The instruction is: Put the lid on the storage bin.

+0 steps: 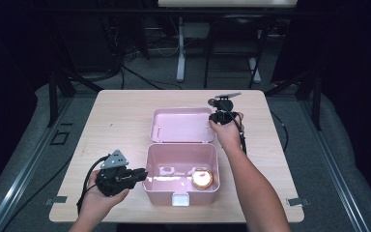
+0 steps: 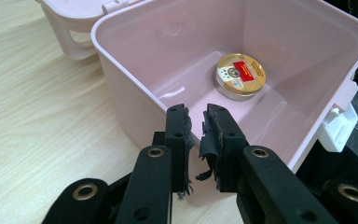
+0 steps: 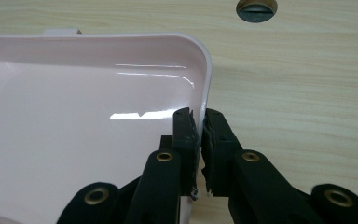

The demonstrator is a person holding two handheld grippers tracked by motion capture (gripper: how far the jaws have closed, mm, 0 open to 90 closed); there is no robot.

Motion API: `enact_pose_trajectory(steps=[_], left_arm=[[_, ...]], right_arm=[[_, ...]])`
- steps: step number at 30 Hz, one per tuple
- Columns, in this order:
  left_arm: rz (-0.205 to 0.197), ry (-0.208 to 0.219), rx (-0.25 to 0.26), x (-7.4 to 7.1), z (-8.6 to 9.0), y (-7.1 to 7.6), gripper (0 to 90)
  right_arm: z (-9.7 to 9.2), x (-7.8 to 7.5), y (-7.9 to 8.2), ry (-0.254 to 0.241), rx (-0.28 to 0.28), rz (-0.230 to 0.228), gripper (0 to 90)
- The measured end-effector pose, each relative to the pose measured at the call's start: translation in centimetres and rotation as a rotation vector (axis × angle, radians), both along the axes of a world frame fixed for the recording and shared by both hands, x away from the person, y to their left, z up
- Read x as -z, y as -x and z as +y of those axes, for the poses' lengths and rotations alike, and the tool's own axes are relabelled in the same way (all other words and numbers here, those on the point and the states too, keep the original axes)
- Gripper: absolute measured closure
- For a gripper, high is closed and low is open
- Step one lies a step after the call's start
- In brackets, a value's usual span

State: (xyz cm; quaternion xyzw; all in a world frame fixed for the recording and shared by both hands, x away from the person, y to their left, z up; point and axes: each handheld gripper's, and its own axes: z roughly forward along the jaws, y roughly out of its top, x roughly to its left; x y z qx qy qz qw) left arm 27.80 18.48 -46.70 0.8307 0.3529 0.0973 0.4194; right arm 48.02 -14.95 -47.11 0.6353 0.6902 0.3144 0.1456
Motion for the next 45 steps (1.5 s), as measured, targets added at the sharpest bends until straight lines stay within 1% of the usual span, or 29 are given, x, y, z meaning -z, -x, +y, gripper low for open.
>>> enact_pose_trajectory(steps=[4, 10, 17, 25, 29, 35, 41, 45], left_arm=[[0.002, 0.003, -0.003, 0.0, 0.0, 0.0, 79.2], [0.0, 0.0, -0.003, 0.0, 0.0, 0.0, 79.2], [0.004, 0.006, -0.003, 0.0, 0.0, 0.0, 79.2], [0.001, 0.001, -0.005, 0.0, -0.1, 0.0, 79.2], [0.0, 0.006, -0.005, 0.1, 0.0, 0.0, 79.2], [0.0, 0.006, -0.007, 0.1, 0.0, 0.0, 79.2], [0.0, 0.011, -0.011, 0.1, 0.0, 0.0, 79.3], [0.001, 0.013, -0.011, 0.1, 0.0, 0.0, 79.3]], right_arm=[[-0.1, -0.2, 0.1, -0.006, 0.002, -0.002, 84.7], [-0.1, -0.7, 0.3, -0.004, -0.002, -0.023, 85.0], [-0.3, -1.9, 0.7, -0.017, -0.005, -0.056, 85.8], [-0.3, -2.7, 1.2, -0.016, -0.004, -0.075, 86.3], [-0.3, -3.2, 1.5, -0.012, -0.014, -0.085, 86.5], [-0.6, -3.9, 2.1, -0.023, -0.022, -0.113, 86.7], [-0.8, -4.6, 2.8, -0.019, -0.04, -0.147, 86.8], [-0.8, -5.0, 3.3, -0.021, -0.044, -0.159, 86.9]])
